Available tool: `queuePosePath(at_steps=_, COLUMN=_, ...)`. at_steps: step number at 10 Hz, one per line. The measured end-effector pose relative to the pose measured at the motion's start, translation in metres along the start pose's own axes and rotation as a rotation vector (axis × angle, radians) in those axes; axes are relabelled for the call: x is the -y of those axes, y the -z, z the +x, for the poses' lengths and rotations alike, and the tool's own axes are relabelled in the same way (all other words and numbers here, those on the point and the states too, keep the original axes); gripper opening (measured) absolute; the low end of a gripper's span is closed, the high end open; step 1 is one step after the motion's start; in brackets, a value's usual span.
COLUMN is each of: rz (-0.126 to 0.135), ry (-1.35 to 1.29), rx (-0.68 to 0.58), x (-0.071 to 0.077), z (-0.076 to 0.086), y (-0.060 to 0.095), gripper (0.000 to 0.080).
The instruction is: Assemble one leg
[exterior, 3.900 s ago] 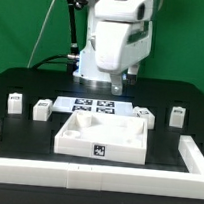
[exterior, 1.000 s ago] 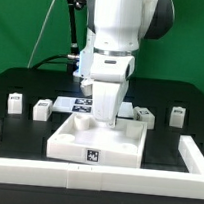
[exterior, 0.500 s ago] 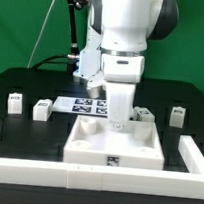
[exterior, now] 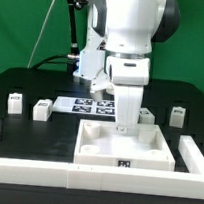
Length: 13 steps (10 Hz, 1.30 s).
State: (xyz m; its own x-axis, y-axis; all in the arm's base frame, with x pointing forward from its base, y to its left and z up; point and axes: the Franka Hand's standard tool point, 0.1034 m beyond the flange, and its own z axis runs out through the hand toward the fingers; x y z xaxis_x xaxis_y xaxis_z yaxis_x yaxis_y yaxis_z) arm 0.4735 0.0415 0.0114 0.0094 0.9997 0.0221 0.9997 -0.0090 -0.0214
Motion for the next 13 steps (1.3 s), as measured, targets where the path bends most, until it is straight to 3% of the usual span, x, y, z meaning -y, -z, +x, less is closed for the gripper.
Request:
queuePosePath(at_steps=5, rz=-0.02, ry=-0.004, rx=-0.014, x=-0.027, z=0.026, y=0.0, gripper=0.0061)
queuePosePath(at_steps=10, rz=-0.019, ry=-0.015, rx=-0.017, x=-0.029, z=0.03, y=0.0, gripper=0.0061)
queuePosePath(at_steps=12, rz=-0.018, ry=-0.016, rx=-0.017, x=-0.029, z=0.029, y=-0.001, gripper=0.0421)
queuePosePath(at_steps=13, rz=-0.018, ry=-0.016, rx=-0.017, x=-0.029, z=0.029, y=-0.001, gripper=0.0421)
